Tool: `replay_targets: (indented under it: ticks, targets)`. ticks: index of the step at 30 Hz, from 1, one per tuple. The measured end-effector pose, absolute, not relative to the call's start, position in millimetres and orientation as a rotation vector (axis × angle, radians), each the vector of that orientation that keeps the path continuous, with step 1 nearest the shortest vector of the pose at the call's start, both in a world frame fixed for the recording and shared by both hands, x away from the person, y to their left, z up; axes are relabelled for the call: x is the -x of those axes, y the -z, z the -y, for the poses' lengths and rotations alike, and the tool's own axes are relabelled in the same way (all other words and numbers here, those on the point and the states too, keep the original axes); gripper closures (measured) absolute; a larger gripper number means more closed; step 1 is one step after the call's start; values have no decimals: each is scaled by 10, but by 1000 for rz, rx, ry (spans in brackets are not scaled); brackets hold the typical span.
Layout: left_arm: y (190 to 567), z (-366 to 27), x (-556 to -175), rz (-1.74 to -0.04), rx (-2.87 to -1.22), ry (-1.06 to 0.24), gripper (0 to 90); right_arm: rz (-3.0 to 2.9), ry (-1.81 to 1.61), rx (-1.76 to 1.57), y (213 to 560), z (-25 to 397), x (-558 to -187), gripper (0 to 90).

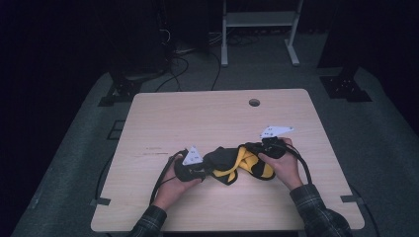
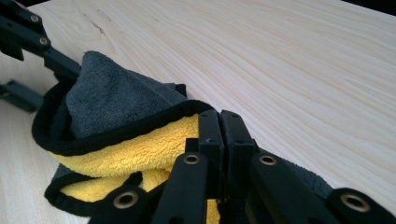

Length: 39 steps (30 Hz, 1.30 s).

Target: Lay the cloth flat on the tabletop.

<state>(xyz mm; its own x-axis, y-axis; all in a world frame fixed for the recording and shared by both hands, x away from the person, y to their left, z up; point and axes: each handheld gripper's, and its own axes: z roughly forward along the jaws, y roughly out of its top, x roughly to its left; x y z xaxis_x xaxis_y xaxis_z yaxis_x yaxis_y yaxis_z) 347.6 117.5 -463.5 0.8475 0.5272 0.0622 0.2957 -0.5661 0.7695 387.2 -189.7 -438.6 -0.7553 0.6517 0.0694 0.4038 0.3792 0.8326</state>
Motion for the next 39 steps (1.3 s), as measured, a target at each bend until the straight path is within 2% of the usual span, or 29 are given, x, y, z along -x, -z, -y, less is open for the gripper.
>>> replay_targets:
  ticks: [2,4,10,16,24,26,30,32,39]
  targets:
    - [4661,-1182,-3508,-622,-2210,-348,739,-2358,-1333,-945,4377,1930,-3858,745]
    - [4668,-1197,-3522,-643,-2204,-332,780,-2348,-1349,-955,4352,1992,-3815,692]
    - [4672,-1208,-3520,-684,-2185,-297,806,-2337,-1347,-991,4341,2213,-3527,593]
    - [4683,-1218,-3518,-706,-2171,-279,816,-2393,-1341,-984,4473,2307,-3239,559]
    - [4678,-1214,-3518,-741,-2139,-255,833,-2496,-1228,-958,4688,2080,-3219,533]
    - [4678,-1228,-3521,-738,-2136,-241,841,-2495,-1215,-946,4697,2036,-3225,582]
    - [4653,-1259,-3515,-749,-2124,-225,849,-2465,-1238,-962,4677,2057,-3255,816]
    - [4622,-1290,-3511,-757,-2105,-224,851,-2442,-1265,-976,4636,2094,-3271,847]
    - [4384,-1532,-3529,-781,-2001,-293,856,-2343,-1355,-1005,4405,2323,-3315,863]
